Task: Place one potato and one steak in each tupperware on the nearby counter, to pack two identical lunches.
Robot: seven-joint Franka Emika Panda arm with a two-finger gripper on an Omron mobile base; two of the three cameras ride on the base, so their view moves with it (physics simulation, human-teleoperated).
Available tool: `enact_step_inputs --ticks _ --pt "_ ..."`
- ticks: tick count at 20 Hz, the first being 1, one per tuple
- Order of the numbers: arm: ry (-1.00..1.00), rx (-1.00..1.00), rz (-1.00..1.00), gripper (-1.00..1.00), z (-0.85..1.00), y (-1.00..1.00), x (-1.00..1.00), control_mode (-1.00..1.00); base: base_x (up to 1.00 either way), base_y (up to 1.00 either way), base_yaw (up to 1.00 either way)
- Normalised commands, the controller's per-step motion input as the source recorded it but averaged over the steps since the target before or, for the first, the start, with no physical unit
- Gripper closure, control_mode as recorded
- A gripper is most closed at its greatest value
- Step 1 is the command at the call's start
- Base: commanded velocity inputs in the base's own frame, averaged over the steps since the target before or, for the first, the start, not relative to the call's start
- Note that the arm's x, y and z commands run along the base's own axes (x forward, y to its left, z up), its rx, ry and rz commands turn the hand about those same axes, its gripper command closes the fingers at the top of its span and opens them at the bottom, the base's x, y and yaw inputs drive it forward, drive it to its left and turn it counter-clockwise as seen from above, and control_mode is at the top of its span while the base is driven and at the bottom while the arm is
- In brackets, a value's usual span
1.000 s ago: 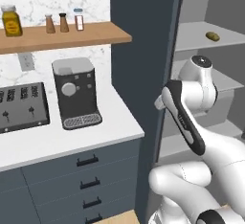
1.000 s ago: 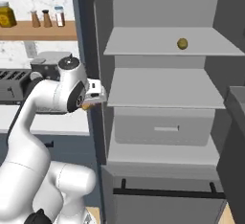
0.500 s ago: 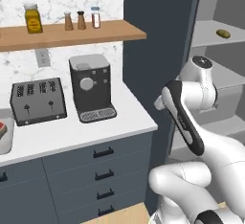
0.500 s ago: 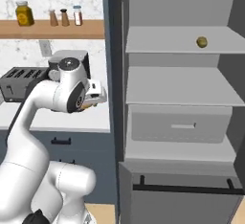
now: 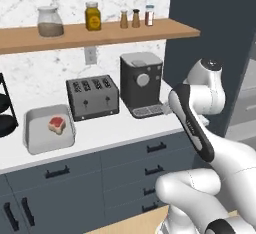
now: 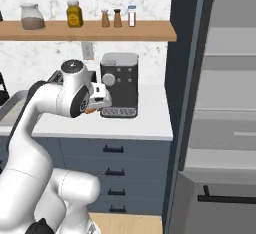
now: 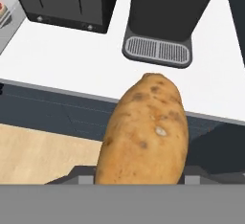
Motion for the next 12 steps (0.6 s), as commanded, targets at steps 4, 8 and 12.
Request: enact_step_inputs --ticks 4,8,12 --pt "0.00 0.00 0.00 1.00 0.00 0.00 0.00 1.00 0.07 1.00 0.01" --pt "0.00 0.00 0.00 1.00 0.00 0.00 0.00 1.00 0.31 0.99 0.00" --pt "0.00 0.00 0.00 1.00 0.00 0.00 0.00 1.00 0.44 0.82 0.02"
